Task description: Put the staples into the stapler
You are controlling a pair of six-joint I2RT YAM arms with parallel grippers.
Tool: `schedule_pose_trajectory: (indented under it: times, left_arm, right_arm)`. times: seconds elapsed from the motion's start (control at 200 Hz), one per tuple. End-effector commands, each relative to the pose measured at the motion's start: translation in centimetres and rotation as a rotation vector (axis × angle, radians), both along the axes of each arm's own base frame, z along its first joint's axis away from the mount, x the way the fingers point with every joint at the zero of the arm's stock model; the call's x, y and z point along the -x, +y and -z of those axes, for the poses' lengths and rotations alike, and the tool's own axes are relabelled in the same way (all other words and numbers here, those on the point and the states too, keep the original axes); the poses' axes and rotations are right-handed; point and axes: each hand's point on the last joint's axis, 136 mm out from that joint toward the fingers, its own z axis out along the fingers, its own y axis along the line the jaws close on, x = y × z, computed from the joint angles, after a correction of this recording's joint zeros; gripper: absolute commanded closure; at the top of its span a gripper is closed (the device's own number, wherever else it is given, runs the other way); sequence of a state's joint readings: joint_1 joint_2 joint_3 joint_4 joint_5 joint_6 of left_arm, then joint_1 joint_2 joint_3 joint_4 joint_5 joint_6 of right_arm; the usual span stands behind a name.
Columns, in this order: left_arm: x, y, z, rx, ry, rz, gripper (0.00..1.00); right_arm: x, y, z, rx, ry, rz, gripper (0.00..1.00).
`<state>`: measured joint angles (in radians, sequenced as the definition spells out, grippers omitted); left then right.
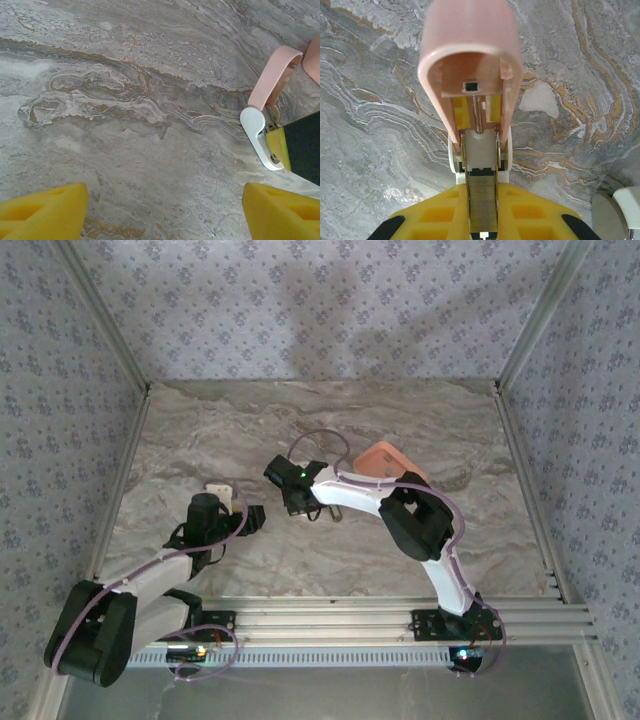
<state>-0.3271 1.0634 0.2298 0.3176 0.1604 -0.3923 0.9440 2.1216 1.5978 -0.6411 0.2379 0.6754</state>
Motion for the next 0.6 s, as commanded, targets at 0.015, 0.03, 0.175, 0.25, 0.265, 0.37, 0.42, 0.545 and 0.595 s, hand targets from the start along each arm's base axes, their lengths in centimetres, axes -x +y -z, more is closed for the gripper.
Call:
schedule_pose_trajectory:
  times: [0.015, 0.03, 0.175, 0.25, 0.265, 0.37, 0.42, 0.545, 0.595]
  left_arm:
    - [-0.8, -0.3, -1.2, 0.009, -0.043, 0.013, 0.19]
    - [-0.8, -0.3, -1.2, 0.009, -0.044, 0.012, 0.19]
    - [-0.9, -0.4, -1.3, 0.012, -0.045, 0.013, 0.19]
    - [-0.9, -0.4, -1.4, 0.012, -0.048, 0.015, 0.19]
    - [-0.9, -0.4, -1.3, 0.012, -0.046, 0.015, 0.19]
    - [-0.9, -0.4, -1.4, 0.013, -0.047, 0.016, 0.19]
    - [-0.9, -0.4, -1.4, 0.013, -0.048, 0.015, 0.19]
    - [-1.0, -0.4, -1.5, 0.013, -0.049, 0.015, 0.19]
    - [-1.0, -0.4, -1.4, 0.012, -0.049, 0.015, 0.19]
  right_arm:
    - [-0.2, 0.1, -1.1, 0.005, -0.021, -0.004, 0.85]
    - [-0.2, 0.1, -1.2, 0.004, -0.022, -0.004, 0.85]
    - [-0.2, 0.2, -1.7, -0.005, -0.028, -0.004, 0.73]
    - [-0.3, 0.2, -2.2, -0.011, -0.040, -0.003, 0.72]
    - [-0.3, 0.2, -2.3, -0.013, -0.044, -0.004, 0.72]
    - [-0.5, 0.2, -3.2, -0.034, -0.061, -0.005, 0.72]
    - [-0.5, 0.3, -3.4, -0.048, -0.063, -0.006, 0.74]
    - [-0.4, 0.0, -3.5, -0.070, -0.061, 0.002, 0.78]
    - [-0.3, -0.3, -3.3, -0.073, -0.049, 0.006, 0.81]
